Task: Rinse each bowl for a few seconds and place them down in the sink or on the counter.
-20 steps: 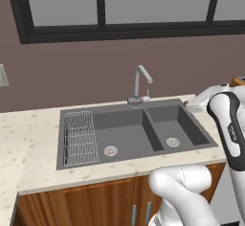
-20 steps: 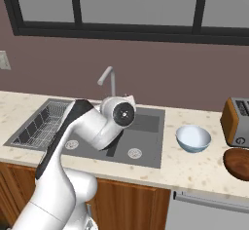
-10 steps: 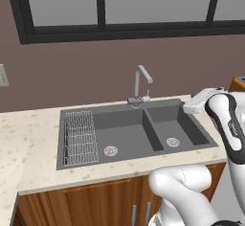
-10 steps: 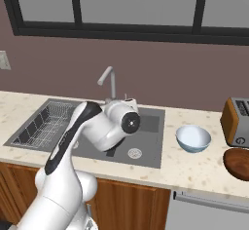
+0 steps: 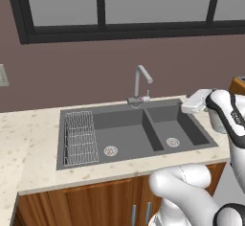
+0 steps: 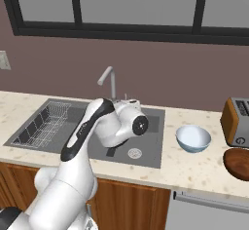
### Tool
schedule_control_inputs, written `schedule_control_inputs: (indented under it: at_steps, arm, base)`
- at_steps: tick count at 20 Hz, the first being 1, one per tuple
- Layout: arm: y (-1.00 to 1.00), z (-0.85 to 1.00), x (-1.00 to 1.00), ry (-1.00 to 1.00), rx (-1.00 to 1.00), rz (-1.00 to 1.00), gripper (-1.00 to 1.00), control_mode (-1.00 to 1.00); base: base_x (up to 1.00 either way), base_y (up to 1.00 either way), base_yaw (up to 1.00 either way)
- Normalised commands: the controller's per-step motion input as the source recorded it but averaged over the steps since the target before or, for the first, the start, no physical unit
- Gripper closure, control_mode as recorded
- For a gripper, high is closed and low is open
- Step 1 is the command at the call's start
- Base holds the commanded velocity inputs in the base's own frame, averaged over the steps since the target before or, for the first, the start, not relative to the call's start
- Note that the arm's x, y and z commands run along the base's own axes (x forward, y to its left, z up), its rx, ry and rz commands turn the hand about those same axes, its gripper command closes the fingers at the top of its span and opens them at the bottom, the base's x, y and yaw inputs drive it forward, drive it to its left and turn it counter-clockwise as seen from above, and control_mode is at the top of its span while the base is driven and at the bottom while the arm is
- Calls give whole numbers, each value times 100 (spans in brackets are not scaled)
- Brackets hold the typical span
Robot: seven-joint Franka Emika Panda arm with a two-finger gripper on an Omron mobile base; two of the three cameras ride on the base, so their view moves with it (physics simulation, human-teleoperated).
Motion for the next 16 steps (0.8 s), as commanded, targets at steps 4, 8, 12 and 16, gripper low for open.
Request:
schedule_control_inputs:
  at_steps: [4, 8, 12, 16]
  arm:
    - [3, -13, 20, -7, 3, 0, -100, -100]
    - [8, -9, 19, -7, 1, -6, -100, -100]
    - [9, -5, 24, -1, 0, -4, -100, -100]
    - [8, -2, 26, 1, 0, -1, -100, -100]
  base:
    - [0, 0, 0]
    - [0, 0, 0]
    - [0, 0, 0]
    - [0, 0, 0]
